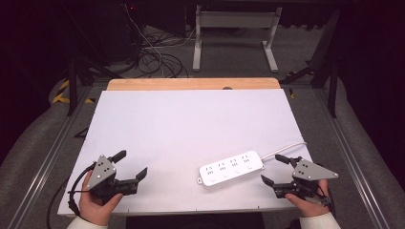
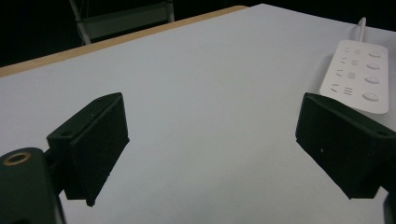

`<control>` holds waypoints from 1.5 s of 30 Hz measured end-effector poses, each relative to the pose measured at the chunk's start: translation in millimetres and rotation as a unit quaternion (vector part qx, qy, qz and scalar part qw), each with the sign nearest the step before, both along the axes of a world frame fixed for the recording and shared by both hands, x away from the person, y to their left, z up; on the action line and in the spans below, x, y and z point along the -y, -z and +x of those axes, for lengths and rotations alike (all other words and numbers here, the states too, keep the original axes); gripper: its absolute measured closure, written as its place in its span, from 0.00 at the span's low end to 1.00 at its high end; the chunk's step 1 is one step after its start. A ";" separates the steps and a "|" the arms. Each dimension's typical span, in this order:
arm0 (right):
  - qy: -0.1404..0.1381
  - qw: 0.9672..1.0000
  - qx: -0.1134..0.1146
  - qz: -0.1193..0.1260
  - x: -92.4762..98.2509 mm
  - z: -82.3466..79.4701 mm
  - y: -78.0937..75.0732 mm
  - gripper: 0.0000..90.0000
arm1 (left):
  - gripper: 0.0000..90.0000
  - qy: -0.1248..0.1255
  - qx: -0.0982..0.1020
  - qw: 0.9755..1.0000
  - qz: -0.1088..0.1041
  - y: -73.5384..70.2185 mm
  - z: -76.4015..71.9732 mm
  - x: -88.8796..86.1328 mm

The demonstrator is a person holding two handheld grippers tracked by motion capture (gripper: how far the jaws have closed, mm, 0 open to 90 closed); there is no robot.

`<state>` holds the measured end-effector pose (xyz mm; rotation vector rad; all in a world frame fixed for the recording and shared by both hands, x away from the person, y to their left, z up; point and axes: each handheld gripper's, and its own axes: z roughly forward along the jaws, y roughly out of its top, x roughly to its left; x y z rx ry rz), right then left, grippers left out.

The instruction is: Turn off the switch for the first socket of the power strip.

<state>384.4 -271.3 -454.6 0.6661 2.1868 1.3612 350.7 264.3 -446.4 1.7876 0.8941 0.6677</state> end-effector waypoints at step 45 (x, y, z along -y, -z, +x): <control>-0.017 1.000 -0.017 -0.017 -22.7 19.9 -43.3 0.37 | 0.11 -0.012 0.001 1.000 0.015 0.0 -1.0 2.1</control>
